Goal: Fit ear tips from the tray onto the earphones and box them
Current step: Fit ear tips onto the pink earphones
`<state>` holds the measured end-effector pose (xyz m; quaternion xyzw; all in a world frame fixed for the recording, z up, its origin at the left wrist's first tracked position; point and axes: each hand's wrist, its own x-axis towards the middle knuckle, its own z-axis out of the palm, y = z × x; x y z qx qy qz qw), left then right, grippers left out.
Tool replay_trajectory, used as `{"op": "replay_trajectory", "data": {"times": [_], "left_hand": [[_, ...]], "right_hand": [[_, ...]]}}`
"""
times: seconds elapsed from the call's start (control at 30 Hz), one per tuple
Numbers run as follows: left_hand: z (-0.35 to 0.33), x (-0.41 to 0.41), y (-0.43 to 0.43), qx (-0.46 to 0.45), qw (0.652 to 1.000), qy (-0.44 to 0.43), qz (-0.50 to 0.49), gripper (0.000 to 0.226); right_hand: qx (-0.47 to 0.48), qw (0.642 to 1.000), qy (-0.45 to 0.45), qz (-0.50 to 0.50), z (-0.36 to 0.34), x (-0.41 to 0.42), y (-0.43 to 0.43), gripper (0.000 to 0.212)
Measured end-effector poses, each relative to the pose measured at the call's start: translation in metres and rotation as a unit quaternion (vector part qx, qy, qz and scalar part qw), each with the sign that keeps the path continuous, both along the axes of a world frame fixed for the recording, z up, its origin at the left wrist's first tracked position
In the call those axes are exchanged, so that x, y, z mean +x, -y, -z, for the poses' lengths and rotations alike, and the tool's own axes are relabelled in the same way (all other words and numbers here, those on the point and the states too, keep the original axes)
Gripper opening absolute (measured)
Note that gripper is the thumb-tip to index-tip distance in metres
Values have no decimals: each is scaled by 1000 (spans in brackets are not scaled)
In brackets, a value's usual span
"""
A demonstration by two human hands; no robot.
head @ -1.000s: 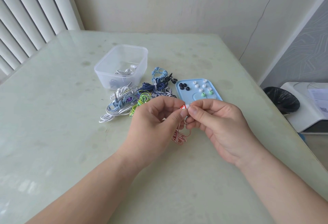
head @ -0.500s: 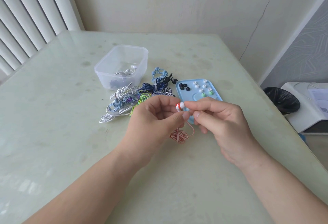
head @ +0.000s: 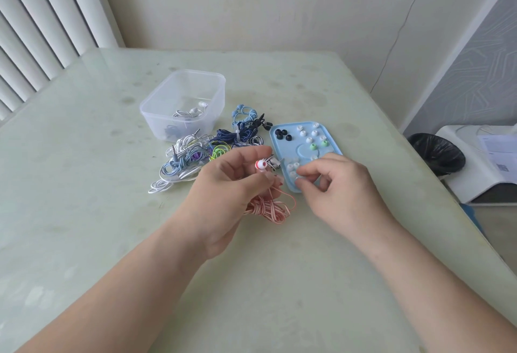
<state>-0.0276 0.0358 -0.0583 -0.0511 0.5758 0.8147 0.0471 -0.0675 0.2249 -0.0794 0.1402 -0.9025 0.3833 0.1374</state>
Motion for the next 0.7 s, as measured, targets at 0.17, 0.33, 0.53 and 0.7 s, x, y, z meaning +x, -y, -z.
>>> {"op": "replay_trajectory", "data": {"times": [0.17,0.33,0.53,0.7], "left_hand": [[-2,0,2,43,999,8,24,36],[-5,0,1,71,997,17,25,37],[-7,2,2,68,998,-2,18,35],[-5,3,-2,-20,999,-14,-44,24]], "right_hand": [[57,998,-31,8,5,-8,3,13],[-1,1000,-20,16,-5,-2,4,11],[-425,864,254,-95,-34,14,13,3],[-485,816,304,-83,-39,16,15,5]]}}
